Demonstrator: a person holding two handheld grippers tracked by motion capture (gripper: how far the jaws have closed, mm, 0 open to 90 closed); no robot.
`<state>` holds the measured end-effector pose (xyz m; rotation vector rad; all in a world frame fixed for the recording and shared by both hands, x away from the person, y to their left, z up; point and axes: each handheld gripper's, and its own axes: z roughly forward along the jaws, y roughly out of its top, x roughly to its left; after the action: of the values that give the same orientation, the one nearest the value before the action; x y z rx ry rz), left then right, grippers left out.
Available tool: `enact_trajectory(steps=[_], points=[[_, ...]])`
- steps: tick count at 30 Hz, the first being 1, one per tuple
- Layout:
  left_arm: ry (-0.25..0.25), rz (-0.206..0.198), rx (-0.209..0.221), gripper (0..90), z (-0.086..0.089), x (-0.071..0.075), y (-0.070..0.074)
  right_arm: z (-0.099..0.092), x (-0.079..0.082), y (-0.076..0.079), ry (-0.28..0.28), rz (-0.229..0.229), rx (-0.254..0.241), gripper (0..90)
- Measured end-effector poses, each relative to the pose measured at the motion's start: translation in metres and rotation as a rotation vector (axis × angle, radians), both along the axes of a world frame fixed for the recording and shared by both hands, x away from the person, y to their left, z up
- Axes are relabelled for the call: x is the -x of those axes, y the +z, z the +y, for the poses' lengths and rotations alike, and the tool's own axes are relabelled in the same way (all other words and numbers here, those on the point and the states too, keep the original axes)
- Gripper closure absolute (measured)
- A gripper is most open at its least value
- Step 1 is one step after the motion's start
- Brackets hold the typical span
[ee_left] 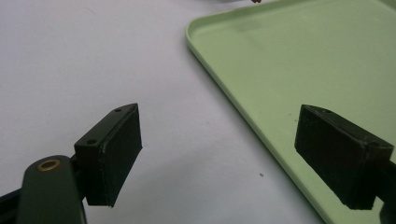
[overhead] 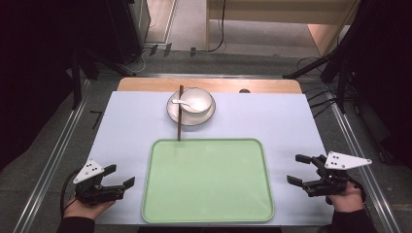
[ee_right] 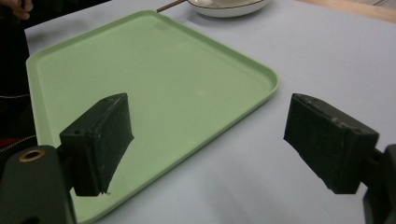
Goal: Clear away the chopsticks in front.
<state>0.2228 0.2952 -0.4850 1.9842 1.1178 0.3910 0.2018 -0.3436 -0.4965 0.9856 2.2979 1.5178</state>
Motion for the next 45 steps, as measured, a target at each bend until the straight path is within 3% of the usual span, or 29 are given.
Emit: enact_trajectory(steps=[6, 10, 15, 22, 30, 33, 36, 37, 39, 45], points=[[0.018, 0.027, 0.021, 15.0, 0.0, -0.004, 0.0, 0.0, 0.0, 0.0, 0.0, -0.002, 0.0, 15.6], [0.017, 0.017, -0.009, 15.6, 0.0, -0.005, -0.001, 0.0, 0.0, -0.001, -0.001, 0.003, -0.004, 15.6], [0.006, 0.024, -0.003, 19.6, 0.001, -0.005, -0.002, 0.001, 0.0, 0.0, 0.009, 0.003, 0.002, 15.6], [-0.014, 0.084, 0.053, 21.8, 0.0, -0.006, -0.002, 0.001, 0.0, -0.001, 0.01, 0.009, 0.004, 15.6], [-0.02, 0.069, 0.054, 28.9, 0.002, -0.005, -0.002, 0.002, 0.001, 0.0, 0.011, 0.008, 0.009, 15.6], [-0.007, 0.094, 0.058, 29.7, 0.002, -0.005, -0.001, 0.002, 0.001, 0.0, 0.012, 0.008, 0.008, 15.6], [0.01, 0.168, 0.053, 27.6, 0.001, -0.01, -0.003, 0.002, 0.0, -0.001, 0.011, 0.009, 0.009, 15.6], [-0.009, 0.181, 0.043, 25.9, 0.002, -0.011, -0.004, 0.002, 0.0, -0.001, 0.011, 0.009, 0.008, 15.6], [-0.029, 0.182, 0.028, 24.8, 0.0, -0.012, -0.006, 0.001, -0.001, -0.002, 0.008, 0.014, 0.009, 15.6], [-0.003, 0.166, 0.04, 25.1, 0.0, -0.012, -0.001, 0.001, 0.0, -0.001, 0.005, 0.011, 0.003, 15.6]])
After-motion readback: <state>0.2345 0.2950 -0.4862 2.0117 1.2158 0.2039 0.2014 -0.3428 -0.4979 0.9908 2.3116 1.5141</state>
